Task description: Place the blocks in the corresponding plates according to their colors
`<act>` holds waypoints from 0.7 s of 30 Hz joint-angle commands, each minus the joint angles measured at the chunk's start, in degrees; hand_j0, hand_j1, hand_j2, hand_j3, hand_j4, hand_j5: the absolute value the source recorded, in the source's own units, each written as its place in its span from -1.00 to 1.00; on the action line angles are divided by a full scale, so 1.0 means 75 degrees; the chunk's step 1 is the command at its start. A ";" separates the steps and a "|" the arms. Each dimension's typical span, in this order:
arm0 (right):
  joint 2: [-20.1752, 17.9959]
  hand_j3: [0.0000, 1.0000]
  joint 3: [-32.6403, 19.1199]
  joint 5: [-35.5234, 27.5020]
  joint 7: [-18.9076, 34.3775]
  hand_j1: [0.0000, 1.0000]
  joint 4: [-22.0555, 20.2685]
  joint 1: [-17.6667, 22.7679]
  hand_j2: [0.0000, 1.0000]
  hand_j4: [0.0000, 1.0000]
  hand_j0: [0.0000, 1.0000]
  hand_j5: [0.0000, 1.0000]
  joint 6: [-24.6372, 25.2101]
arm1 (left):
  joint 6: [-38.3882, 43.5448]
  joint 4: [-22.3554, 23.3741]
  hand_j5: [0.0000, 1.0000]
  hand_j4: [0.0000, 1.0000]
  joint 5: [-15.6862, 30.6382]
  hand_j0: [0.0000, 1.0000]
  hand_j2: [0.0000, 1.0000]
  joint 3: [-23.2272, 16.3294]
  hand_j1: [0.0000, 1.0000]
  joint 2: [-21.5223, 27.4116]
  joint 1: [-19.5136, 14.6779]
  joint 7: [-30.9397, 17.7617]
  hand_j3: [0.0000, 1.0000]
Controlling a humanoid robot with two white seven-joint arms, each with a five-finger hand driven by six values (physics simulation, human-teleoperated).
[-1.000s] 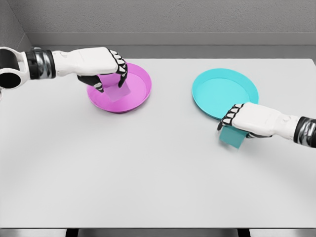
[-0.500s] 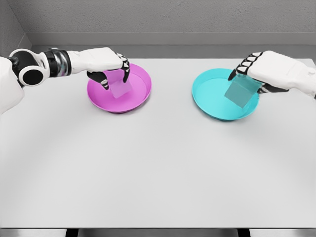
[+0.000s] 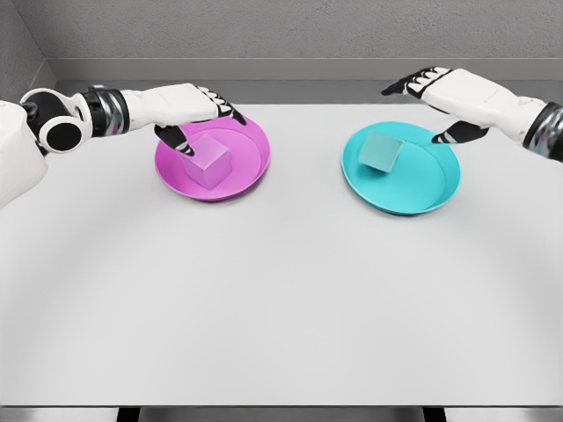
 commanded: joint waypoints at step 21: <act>-0.0585 1.00 -0.1342 -0.0045 -0.0005 1.00 -0.0054 0.1301 1.00 1.00 1.00 1.00 0.0028 | -0.0671 -0.1656 1.00 1.00 0.3798 1.00 1.00 0.0037 1.00 0.3967 0.1488 0.0070 1.00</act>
